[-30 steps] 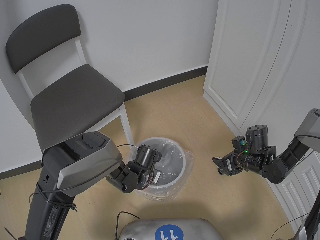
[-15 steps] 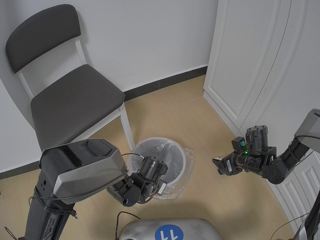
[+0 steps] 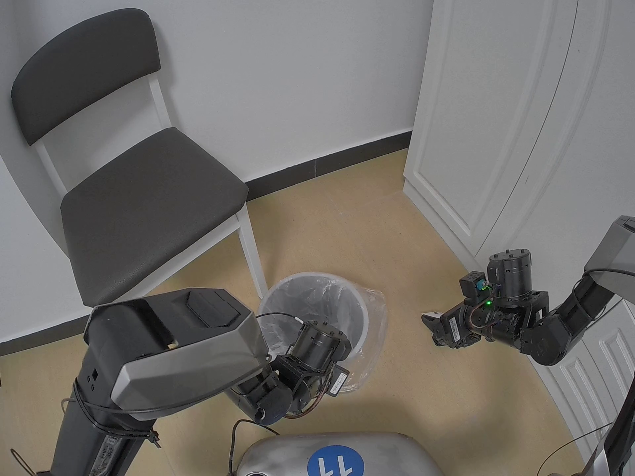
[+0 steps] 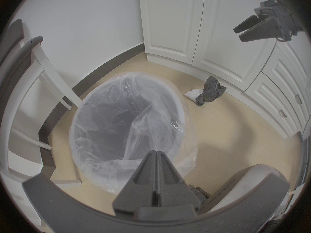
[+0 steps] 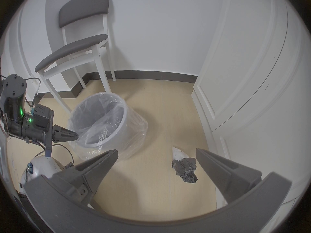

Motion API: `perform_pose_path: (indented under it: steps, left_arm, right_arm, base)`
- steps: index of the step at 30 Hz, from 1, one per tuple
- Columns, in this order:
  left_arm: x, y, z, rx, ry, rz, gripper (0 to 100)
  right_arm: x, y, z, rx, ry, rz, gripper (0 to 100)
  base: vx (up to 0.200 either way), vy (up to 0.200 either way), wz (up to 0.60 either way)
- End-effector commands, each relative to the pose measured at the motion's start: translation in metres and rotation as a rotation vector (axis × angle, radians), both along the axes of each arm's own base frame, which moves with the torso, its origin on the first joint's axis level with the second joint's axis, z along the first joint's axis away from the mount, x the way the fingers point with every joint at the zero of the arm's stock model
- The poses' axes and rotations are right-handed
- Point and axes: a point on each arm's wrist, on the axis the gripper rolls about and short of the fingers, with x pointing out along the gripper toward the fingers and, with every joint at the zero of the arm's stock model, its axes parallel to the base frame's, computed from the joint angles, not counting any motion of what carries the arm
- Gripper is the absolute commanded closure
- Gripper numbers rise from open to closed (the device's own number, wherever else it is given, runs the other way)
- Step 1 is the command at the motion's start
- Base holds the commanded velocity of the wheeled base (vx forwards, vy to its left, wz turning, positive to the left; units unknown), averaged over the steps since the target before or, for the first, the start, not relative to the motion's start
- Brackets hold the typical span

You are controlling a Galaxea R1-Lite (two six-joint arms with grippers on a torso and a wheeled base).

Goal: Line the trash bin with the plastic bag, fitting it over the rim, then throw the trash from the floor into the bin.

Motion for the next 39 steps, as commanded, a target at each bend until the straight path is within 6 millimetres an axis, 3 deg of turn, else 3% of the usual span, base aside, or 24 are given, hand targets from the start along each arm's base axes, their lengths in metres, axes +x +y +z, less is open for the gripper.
perform_pose_path:
  steps: [1, 6, 14, 15, 29, 34, 39]
  left_arm:
    - [-0.002, 0.0, -0.006, 0.018, 0.015, -0.007, 100]
    - [-0.002, 0.002, -0.015, 0.033, 0.033, 0.001, 100]
    - [-0.001, 0.003, -0.007, 0.013, 0.018, 0.008, 100]
    - [-0.001, 0.002, -0.003, 0.005, 0.01, 0.009, 0]
    - [-0.022, 0.025, 0.044, -0.03, -0.013, 0.038, 0]
    - [-0.006, 0.03, 0.041, -0.006, -0.044, 0.103, 0]
    - [0.028, 0.029, 0.015, 0.114, -0.105, 0.18, 0]
  right_arm:
    - [0.0, 0.0, -0.001, -0.006, 0.002, 0.003, 0]
    - [0.0, 0.0, -0.002, -0.015, 0.003, 0.006, 0]
    - [0.0, 0.0, -0.002, -0.017, 0.003, 0.007, 0]
    - [0.0, 0.0, -0.002, -0.017, 0.003, 0.007, 0]
    - [-0.002, 0.002, -0.002, -0.017, 0.004, 0.015, 0]
    - [-0.002, 0.001, -0.001, -0.015, 0.002, 0.013, 0]
    - [-0.002, 0.001, -0.001, -0.015, 0.003, 0.013, 0]
  base:
    - [0.0, 0.0, 0.0]
    - [0.0, 0.0, 0.0]
    - [0.0, 0.0, 0.0]
    - [0.0, 0.0, 0.0]
    - [0.0, 0.0, 0.0]
    - [0.0, 0.0, 0.0]
    - [0.0, 0.0, 0.0]
